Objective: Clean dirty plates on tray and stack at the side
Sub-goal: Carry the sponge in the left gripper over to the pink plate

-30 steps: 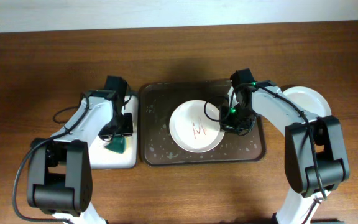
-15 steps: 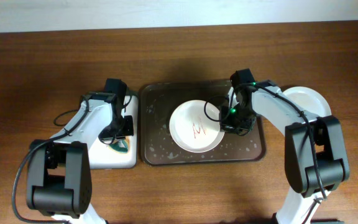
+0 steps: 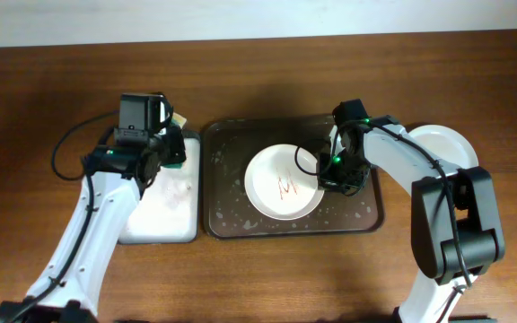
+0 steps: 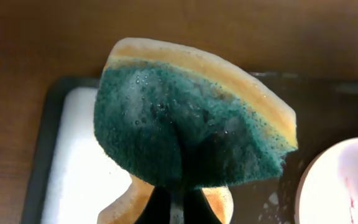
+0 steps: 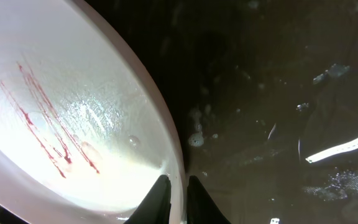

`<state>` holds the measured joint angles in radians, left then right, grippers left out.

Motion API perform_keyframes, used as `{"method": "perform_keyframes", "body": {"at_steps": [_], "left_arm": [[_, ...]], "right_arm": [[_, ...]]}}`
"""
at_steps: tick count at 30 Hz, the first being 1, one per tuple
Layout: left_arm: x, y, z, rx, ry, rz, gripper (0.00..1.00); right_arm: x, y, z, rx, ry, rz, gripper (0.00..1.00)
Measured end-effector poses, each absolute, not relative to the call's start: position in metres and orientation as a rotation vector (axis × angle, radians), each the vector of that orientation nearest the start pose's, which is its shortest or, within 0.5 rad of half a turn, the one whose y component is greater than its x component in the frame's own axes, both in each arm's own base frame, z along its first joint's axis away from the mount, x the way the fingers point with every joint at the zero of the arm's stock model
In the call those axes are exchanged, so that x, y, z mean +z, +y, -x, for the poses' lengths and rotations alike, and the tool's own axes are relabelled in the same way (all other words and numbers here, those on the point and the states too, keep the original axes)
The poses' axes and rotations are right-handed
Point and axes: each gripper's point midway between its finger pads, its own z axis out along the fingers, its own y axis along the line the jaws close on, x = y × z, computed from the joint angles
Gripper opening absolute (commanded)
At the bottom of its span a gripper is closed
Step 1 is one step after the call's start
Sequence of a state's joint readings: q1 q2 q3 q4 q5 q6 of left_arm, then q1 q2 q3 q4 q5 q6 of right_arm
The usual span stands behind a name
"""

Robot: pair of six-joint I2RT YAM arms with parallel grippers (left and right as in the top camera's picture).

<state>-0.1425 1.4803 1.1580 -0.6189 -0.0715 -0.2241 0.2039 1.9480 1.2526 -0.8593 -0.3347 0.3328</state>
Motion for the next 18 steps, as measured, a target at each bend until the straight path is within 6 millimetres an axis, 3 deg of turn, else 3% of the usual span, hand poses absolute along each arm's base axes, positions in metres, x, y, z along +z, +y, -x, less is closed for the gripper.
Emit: {"method": "perform_keyframes", "body": {"at_steps": [7,18], "left_arm": [[0.217,-0.03,-0.38,-0.017,2.335,0.163,0.0],[0.218,-0.03,-0.379,-0.017,2.332,0.163,0.0]], "right_arm": [[0.012,0.126,-0.329,0.523,3.165,-0.199,0.12],[0.012,0.127,-0.334,0.528,3.145,-0.193,0.13]]}}
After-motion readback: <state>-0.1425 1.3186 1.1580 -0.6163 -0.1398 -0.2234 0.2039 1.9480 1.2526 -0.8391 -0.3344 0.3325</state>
